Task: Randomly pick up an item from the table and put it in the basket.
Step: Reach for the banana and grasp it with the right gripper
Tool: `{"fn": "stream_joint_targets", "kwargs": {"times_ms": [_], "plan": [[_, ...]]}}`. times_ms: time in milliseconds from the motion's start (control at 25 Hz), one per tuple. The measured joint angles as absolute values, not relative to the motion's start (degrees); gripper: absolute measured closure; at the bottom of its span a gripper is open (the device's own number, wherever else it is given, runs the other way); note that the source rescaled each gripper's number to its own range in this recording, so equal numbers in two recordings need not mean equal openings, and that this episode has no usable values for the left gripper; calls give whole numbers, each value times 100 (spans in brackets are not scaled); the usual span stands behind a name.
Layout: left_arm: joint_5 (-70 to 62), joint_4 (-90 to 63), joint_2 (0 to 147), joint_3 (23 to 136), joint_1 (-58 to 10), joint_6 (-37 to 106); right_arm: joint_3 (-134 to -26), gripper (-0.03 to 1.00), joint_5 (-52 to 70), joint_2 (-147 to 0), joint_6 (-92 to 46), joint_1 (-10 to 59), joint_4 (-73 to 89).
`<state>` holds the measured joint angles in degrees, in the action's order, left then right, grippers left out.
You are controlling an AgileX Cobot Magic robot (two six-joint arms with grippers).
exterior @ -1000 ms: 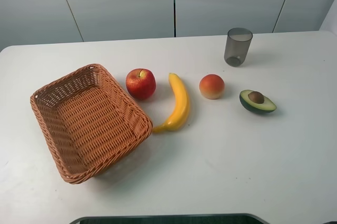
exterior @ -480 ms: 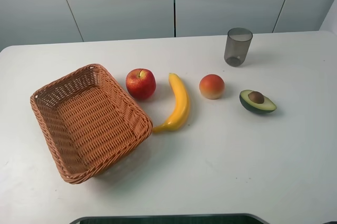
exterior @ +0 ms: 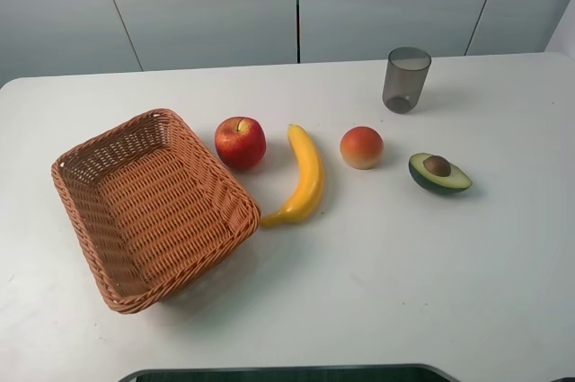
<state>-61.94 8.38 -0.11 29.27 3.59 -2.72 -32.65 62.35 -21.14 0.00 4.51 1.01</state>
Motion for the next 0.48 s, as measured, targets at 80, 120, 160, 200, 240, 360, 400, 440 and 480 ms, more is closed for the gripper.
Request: {"fn": "stream_joint_targets", "kwargs": {"times_ms": [80,120,160,200,240,360,400,440,480], "plan": [[-6194,838,-11,2927,359,-272,-3425,-3,6164,-2720,-177,451,127],[-6194,838,-11,2927,359,-272,-3528,-3,6120,-2976,-301,451,168],[-6194,838,-11,2927,359,-272,-3635,-3,6082,-3283,-410,474,213],[-6194,838,-11,2927,359,-272,-3742,-3,6052,-3588,-506,534,213],[-6194,838,-11,2927,359,-272,-3831,-3,6034,-3838,-559,653,224],[-6194,838,-11,2927,359,-272,-4131,-3,5938,-4680,-624,1198,224],[-6194,838,-11,2927,359,-272,-4234,-3,5893,-4894,-651,1362,224],[-6194,838,-11,2927,359,-272,-4341,-3,5818,-5144,-674,1546,224],[-6194,838,-11,2927,359,-272,-4448,-3,5758,-5385,-686,1698,224]]}}
